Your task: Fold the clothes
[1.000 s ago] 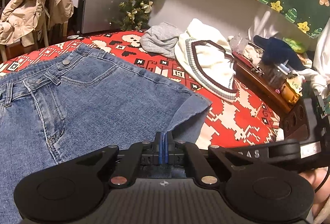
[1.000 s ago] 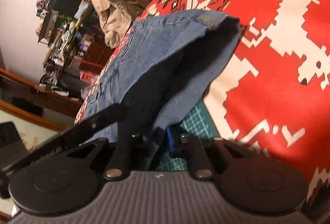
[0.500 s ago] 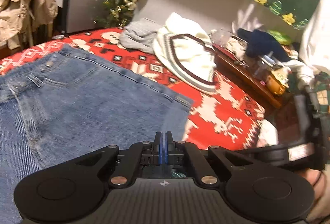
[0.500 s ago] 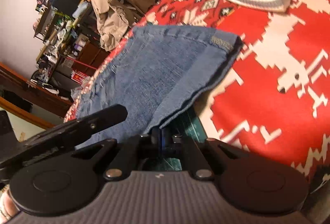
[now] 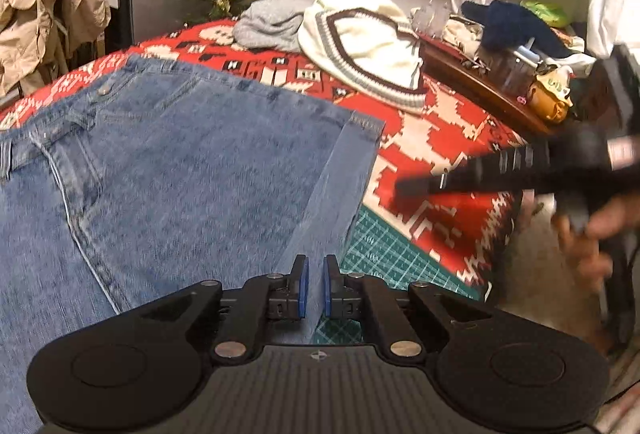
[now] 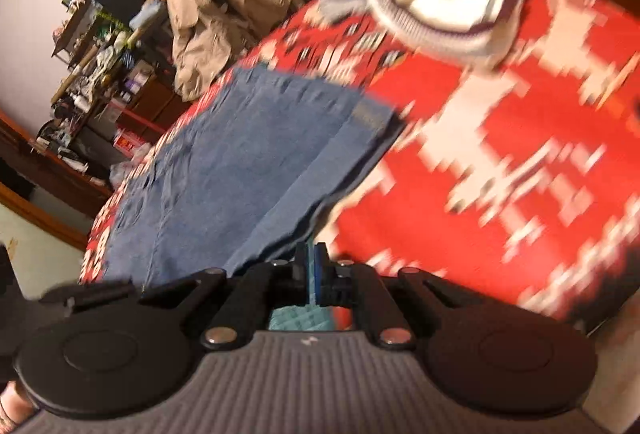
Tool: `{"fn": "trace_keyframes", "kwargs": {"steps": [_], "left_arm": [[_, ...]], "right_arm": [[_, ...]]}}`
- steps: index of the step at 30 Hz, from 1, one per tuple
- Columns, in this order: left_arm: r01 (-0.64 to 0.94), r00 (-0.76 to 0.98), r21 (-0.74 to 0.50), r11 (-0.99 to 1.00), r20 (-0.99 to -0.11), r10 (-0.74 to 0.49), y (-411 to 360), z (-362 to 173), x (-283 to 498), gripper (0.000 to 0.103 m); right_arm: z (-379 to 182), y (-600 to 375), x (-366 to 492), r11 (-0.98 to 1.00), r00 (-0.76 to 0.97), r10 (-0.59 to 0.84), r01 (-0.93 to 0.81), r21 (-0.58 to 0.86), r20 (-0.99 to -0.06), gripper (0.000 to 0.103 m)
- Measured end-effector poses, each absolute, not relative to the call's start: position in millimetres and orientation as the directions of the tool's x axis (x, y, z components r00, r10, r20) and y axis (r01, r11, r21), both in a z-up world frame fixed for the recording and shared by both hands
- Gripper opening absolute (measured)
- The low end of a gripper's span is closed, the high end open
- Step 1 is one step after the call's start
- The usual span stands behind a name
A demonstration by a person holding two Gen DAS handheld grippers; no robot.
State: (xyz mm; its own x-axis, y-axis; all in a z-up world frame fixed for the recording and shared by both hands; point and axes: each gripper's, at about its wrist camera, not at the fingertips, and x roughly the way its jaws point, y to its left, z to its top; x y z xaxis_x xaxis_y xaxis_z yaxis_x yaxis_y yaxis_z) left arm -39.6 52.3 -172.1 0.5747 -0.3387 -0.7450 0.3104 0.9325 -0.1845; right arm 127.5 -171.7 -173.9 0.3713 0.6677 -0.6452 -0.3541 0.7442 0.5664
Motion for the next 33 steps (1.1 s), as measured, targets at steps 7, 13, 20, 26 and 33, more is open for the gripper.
{"fn": "trace_keyframes", "kwargs": {"steps": [7,13,20,26,33], "left_arm": [[0.286,0.588,-0.203,0.937,-0.734,-0.339,57,-176,-45,0.008],[0.253,0.597,-0.213,0.944,-0.733,-0.326,67,-177,-54,0.008],[0.231,0.592,-0.233,0.945,-0.737,-0.326,84,-177,-74,0.012],[0.212,0.585,-0.233,0.949,-0.747,-0.314,90,-176,-88,0.011],[0.211,0.61,-0.289,0.934,-0.708,-0.357,89,-164,-95,0.011]], "right_arm": [[-162,-160,163,0.713,0.363,0.688,-0.503,0.489,-0.629,0.007],[-174,-156,178,0.727,0.372,0.65,-0.558,0.4,-0.662,0.0],[-175,-167,189,0.741,0.394,0.639,-0.546,0.391,-0.661,0.0],[-172,-168,187,0.743,0.391,0.636,-0.544,0.39,-0.665,0.0],[-145,-149,146,0.664,0.35,0.679,-0.669,0.335,-0.646,0.003]]}}
